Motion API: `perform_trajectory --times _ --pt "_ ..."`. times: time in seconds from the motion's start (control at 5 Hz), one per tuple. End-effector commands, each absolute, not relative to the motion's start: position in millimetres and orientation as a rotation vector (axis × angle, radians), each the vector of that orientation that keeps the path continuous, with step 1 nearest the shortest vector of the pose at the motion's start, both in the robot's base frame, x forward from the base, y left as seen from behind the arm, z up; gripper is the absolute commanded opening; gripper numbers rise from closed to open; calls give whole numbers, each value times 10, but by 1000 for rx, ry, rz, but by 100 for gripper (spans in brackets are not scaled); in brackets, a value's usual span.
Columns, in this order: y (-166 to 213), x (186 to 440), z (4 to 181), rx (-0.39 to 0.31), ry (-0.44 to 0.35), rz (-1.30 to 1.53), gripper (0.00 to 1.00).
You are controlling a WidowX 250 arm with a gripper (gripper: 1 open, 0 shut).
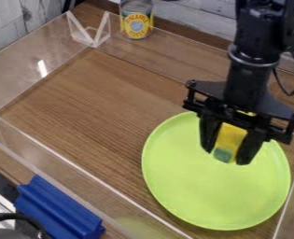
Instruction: Put the banana in the green plate
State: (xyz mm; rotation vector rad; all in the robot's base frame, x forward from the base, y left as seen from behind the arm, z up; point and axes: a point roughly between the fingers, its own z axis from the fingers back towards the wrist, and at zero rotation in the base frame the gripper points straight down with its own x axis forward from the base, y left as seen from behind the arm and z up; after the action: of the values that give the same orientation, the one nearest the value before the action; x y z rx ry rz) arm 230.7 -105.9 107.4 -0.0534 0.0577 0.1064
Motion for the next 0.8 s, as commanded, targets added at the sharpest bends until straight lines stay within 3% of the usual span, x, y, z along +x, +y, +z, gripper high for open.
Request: perform_trajectory --times 0.0,0.6 --pt "-1156 2375 1148 -74 21 94 0" --pt "-1271 2359 1038 -73 33 79 0"
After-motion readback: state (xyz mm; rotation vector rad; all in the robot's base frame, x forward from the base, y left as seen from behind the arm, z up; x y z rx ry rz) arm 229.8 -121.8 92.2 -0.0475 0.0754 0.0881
